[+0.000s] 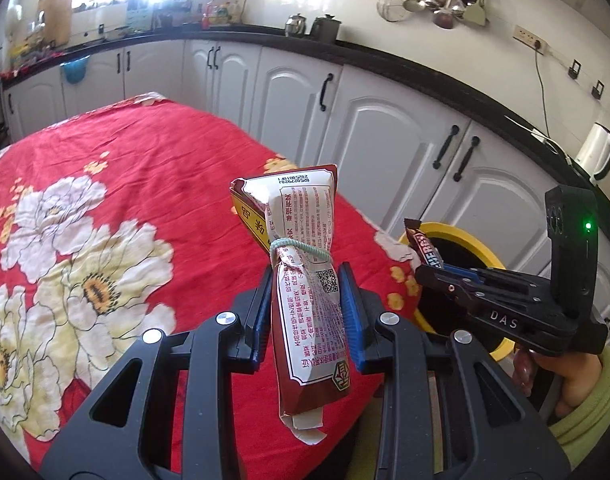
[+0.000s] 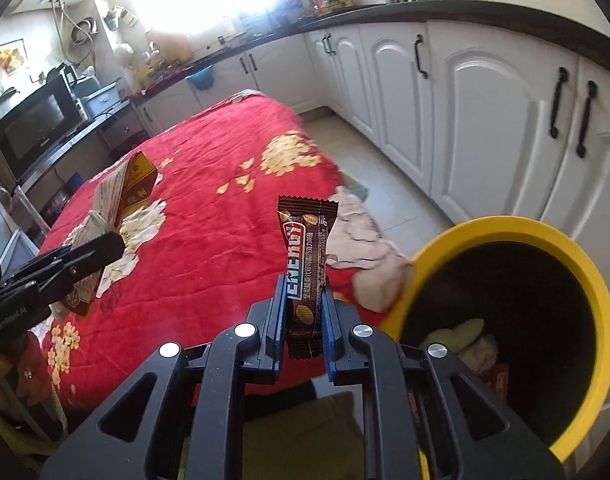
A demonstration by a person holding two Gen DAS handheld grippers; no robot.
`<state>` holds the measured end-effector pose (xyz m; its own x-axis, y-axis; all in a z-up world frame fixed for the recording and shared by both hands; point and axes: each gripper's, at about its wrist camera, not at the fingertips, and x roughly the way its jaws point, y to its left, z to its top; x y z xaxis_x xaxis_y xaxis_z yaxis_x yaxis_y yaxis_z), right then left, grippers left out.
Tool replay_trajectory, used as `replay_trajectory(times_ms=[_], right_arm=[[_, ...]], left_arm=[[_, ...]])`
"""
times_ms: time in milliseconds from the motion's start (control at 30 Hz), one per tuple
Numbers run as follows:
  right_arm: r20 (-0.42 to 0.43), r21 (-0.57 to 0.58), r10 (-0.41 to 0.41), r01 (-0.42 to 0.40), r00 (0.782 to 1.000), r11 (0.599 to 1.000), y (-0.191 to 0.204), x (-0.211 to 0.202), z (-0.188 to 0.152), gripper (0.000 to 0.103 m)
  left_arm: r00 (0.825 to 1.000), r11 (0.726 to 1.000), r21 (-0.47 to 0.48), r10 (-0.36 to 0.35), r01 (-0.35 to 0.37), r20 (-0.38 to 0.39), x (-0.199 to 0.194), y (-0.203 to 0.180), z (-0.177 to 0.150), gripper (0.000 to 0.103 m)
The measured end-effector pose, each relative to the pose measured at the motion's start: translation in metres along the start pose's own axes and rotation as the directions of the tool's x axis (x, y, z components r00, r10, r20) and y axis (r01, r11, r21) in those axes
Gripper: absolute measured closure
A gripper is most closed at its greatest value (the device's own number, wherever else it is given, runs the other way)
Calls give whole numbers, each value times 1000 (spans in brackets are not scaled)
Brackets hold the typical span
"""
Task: Collect trash
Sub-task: 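Carry the chocolate bar with the right tool into the bin while the left tool carries the packet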
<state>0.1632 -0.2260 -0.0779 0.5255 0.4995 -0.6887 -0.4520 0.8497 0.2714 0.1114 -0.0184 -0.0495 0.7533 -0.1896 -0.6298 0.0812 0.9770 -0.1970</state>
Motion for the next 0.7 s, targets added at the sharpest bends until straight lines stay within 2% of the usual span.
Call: replay_trajectory(times_ms=[333,700], right_arm=[[73,56,-74,70,995,996,-30,-37,-7,88],[135,98,-199,187,971,978,-59,-76,-21,88]], left_arm=[[999,997,56,-50,48,22,2,-31,9,79],[995,991,99,-94,90,34,9,-58,13,79]])
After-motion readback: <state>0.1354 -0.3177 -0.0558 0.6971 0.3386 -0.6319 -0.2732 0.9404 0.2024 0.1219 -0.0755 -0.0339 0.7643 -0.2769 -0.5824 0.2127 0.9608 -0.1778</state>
